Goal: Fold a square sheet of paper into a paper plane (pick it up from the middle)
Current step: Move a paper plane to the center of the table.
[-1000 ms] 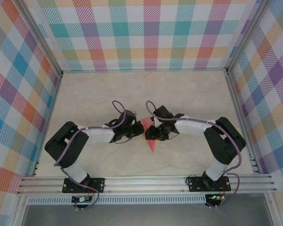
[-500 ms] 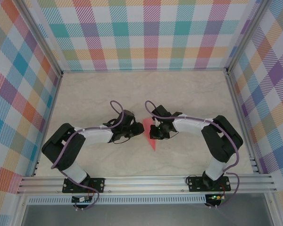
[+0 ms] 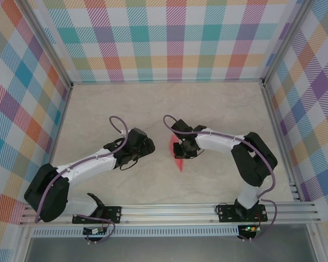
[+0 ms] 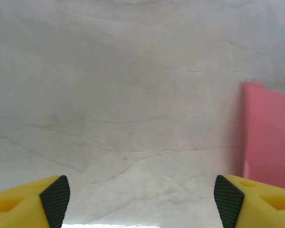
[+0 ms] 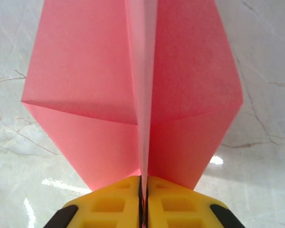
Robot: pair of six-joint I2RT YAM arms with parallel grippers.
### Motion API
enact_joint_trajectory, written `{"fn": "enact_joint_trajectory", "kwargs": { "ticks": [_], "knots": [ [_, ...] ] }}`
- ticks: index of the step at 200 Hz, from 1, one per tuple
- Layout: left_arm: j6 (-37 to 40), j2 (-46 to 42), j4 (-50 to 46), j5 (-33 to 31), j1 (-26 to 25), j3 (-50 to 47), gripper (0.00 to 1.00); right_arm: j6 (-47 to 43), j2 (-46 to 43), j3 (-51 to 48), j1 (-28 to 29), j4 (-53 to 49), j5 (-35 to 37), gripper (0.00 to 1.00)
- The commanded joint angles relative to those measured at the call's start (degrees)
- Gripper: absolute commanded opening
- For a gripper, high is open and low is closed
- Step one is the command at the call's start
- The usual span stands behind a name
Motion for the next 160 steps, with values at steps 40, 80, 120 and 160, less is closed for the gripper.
{"fn": "enact_joint_trajectory", "kwargs": {
  "ticks": [40,80,120,160],
  "knots": [
    [-2.74,-0.64,-9.86,-7.65,0.83,2.00,0.94,1.34,5.61,5.19,2.49,-5.69,4.85,0.16],
    [-2.81,0.18,-10.80,-7.89,0.82,2.67,0.98,2.60,7.44,6.29,2.94,-6.16,5.67,0.16],
    [-3.51,0.90,-12.75,-8.79,0.82,2.96,1.00,4.18,10.13,6.04,3.18,-6.40,6.11,0.11],
    [-4.24,0.84,-14.85,-10.26,0.82,3.05,1.00,3.59,8.20,11.30,3.12,-8.66,8.44,0.06]
  ]
}}
